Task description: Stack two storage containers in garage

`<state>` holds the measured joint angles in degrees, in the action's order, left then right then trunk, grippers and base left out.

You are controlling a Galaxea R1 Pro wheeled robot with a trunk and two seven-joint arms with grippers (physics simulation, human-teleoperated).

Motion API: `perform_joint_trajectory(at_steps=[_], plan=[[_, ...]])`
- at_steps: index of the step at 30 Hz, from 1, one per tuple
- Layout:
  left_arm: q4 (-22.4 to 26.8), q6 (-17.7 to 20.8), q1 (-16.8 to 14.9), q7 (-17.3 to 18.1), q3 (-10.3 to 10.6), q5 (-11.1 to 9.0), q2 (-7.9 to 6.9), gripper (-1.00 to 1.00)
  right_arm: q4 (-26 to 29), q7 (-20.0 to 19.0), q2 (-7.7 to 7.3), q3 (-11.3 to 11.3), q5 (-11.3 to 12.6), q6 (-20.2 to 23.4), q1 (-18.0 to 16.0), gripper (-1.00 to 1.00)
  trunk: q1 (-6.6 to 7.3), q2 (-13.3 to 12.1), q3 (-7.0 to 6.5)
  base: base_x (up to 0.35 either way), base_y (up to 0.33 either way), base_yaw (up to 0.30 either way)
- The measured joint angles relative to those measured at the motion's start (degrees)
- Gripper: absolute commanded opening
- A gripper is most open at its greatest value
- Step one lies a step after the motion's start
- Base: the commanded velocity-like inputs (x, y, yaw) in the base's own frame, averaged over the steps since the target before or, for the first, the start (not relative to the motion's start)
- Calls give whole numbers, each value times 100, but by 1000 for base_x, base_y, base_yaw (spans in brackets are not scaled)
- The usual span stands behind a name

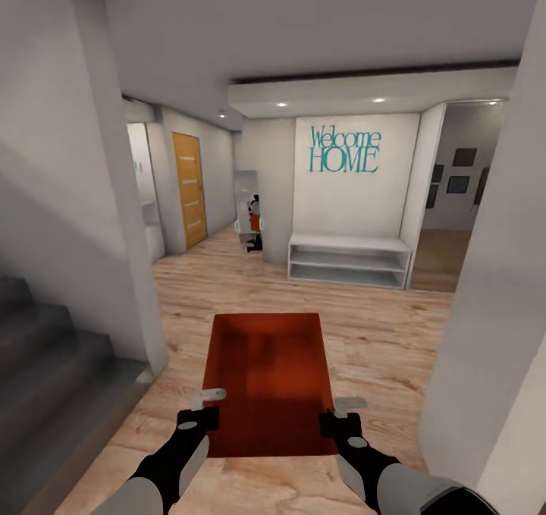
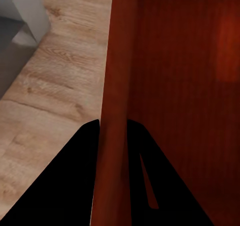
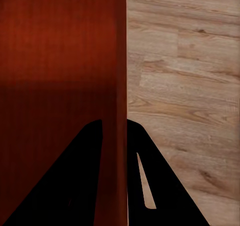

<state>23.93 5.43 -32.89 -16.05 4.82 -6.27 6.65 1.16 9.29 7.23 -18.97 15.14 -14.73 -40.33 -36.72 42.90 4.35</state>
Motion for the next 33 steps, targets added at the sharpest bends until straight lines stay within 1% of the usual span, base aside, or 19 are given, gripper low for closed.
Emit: perform_joint_trajectory(at_steps=[33], plan=[[3, -1, -1, 6, -1, 8, -4, -100, -4, 4, 5, -13, 21, -11, 0, -100, 0, 0, 0, 322, 0, 0]])
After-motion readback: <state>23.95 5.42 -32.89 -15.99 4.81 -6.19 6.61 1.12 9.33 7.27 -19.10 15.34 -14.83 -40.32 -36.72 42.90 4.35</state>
